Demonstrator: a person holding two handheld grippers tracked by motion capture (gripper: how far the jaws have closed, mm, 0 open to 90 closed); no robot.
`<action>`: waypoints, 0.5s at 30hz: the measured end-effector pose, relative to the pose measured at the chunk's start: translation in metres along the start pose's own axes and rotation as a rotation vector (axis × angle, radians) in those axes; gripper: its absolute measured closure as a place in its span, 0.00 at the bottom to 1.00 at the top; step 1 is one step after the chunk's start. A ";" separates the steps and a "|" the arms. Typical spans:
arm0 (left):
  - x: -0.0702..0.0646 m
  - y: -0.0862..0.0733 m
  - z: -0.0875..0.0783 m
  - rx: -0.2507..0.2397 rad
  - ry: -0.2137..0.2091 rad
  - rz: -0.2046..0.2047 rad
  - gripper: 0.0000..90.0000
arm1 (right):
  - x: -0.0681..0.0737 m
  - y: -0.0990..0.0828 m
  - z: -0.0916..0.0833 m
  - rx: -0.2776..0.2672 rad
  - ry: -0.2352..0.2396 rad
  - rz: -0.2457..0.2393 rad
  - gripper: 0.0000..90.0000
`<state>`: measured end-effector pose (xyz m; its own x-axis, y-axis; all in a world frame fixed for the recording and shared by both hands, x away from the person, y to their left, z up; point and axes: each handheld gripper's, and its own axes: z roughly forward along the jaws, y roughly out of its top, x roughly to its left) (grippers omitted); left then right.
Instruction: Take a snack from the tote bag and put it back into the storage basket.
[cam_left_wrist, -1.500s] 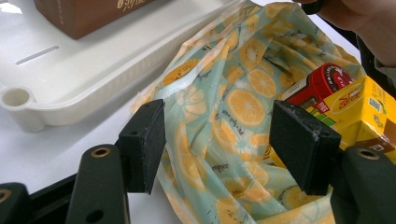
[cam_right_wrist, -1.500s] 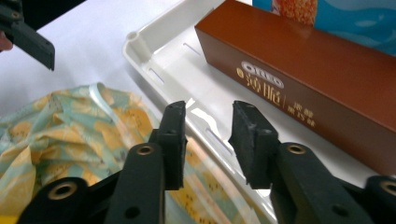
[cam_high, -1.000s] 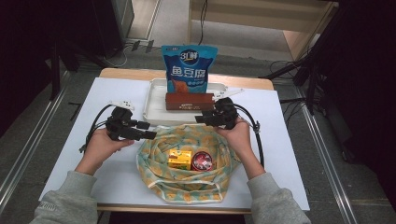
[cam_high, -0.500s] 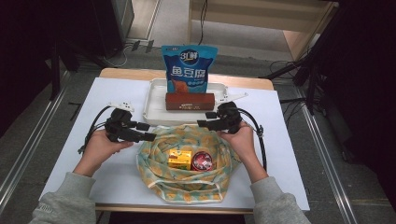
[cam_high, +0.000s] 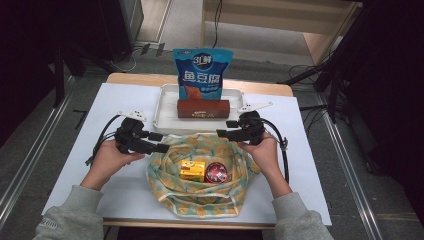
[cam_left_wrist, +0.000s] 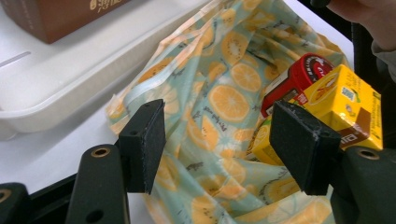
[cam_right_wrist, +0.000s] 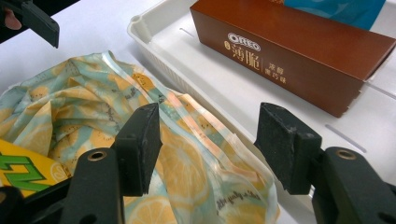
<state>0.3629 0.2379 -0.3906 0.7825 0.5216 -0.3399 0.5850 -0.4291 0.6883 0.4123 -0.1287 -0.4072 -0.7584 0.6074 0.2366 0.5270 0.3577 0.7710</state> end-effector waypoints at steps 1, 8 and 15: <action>-0.002 0.000 0.000 0.001 -0.001 0.004 0.41 | 0.000 -0.001 -0.001 0.000 0.000 0.003 0.45; -0.016 0.005 0.002 -0.008 -0.017 0.050 0.41 | -0.005 -0.003 -0.004 0.000 -0.012 0.010 0.45; -0.027 0.007 0.006 0.010 -0.026 0.081 0.41 | -0.006 -0.003 -0.002 0.004 -0.015 0.007 0.45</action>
<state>0.3469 0.2159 -0.3803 0.8325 0.4658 -0.2999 0.5215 -0.4765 0.7078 0.4146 -0.1353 -0.4096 -0.7485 0.6208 0.2330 0.5341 0.3562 0.7667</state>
